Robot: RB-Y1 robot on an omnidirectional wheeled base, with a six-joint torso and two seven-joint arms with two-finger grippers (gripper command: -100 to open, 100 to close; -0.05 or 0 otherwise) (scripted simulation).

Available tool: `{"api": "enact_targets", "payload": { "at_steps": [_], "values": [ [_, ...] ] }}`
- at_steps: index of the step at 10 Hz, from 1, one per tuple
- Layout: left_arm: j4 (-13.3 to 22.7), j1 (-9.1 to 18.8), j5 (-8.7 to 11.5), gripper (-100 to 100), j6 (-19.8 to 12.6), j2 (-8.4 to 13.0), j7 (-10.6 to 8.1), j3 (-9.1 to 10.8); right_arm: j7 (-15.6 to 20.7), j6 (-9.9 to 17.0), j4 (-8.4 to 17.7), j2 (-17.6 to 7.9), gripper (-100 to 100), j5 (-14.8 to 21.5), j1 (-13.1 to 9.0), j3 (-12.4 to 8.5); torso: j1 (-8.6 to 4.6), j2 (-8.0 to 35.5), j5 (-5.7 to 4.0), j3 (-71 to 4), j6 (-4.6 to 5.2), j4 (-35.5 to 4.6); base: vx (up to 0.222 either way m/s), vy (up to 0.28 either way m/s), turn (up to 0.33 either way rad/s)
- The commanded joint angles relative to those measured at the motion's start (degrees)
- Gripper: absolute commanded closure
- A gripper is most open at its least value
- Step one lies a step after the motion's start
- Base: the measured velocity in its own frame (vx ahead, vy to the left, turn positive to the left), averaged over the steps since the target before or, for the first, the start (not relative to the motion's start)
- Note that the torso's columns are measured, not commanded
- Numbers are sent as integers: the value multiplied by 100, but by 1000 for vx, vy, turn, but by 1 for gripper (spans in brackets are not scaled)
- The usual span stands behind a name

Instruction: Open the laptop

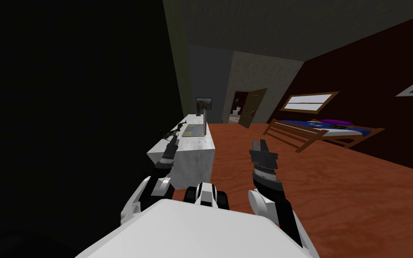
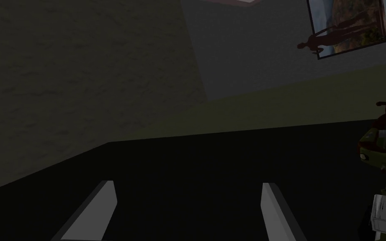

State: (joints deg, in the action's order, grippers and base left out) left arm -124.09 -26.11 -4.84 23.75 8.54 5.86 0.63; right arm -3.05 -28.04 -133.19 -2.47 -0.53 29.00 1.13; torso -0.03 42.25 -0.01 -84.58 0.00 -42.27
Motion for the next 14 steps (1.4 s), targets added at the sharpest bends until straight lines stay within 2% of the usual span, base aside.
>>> {"api": "enact_targets", "payload": {
  "at_steps": [1, 8, 9, 11, 12, 14],
  "values": [
    [150, 324, 16, -100, -361, 268, 15, -29, 0, 0, 0, 0, 0, 0, 0, 0, 2, 3, 0, 1, 0, -1, -1, -84, 31],
    [578, 1420, 41, -100, -1553, 952, 98, -172, 0, 0, 0, 0, 0, 0, 0, 0, 3, 4, 1, 3, 0, -2, 8, -115, 34],
    [578, 1420, 41, -100, -1601, 952, 98, -172, 0, 0, 0, 0, 0, 0, 0, 0, 1, 1, 0, 0, 0, -1, 9, -88, 13],
    [722, 1769, 49, -100, -1954, 1164, 124, -217, 0, 0, 0, 0, 0, 0, 0, 0, 13, 5, 4, 3, 0, -1, -2, -87, 33],
    [722, 1773, 49, -100, -1998, 1164, 124, -217, 0, 0, 0, 0, 0, 0, 0, 0, 4, 6, 1, 3, 0, -2, 2, -70, 12],
    [882, 2139, 58, -100, -2364, 1396, 150, -264, 0, 0, 0, 0, 0, 0, 0, 0, 8, 0, 2, 0, 0, 0, 8, -81, 29]
  ]
}}
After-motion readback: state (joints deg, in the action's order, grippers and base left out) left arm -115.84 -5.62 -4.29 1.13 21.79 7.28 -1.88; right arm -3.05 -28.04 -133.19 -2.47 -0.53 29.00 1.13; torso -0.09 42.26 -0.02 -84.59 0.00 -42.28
